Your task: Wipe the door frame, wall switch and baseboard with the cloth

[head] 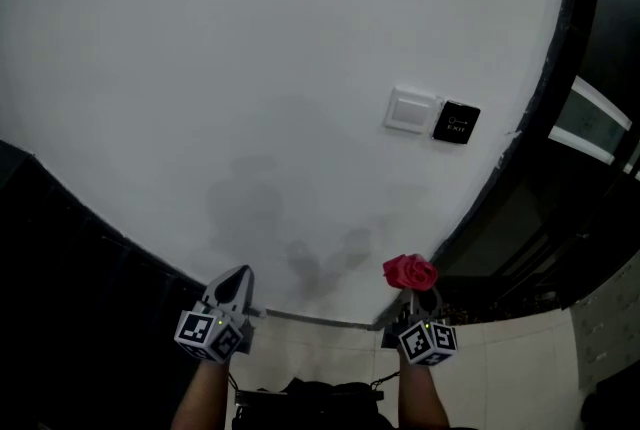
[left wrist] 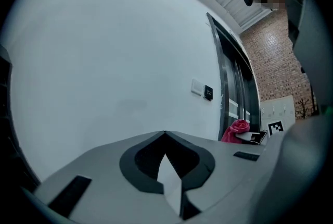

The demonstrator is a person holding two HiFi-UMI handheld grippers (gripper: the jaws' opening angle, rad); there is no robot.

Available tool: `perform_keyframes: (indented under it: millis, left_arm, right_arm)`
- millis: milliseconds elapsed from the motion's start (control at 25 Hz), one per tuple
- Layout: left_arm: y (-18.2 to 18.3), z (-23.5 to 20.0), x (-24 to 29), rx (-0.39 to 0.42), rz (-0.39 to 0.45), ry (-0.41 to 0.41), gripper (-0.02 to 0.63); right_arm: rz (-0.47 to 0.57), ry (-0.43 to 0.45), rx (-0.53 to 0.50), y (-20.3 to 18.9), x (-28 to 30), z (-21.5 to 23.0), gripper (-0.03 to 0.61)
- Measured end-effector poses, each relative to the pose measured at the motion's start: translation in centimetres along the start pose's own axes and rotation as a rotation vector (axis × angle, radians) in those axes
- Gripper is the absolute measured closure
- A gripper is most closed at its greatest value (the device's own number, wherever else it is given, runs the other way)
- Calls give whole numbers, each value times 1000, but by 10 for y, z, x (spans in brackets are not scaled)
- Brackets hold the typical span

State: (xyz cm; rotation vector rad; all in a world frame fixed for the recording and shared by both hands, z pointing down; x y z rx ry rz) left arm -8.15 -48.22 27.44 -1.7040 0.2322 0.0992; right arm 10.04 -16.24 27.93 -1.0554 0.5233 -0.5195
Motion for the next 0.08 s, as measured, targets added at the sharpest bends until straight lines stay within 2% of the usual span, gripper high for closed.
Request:
perform_keyframes:
  millis: [80]
  left_arm:
    - [-2,-8,-2,-7,2,15,621]
  right_arm:
    - [-4,-3,-8,-5,5,-1,528]
Point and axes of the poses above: the fingertips, and each gripper's own axes: x forward along the fingers, z to its right, y out of its top, the point moved 2 cm from there along -x, backward along the fingers, and after that the axes turned 7 degrees about x, right-handed, at the moved point
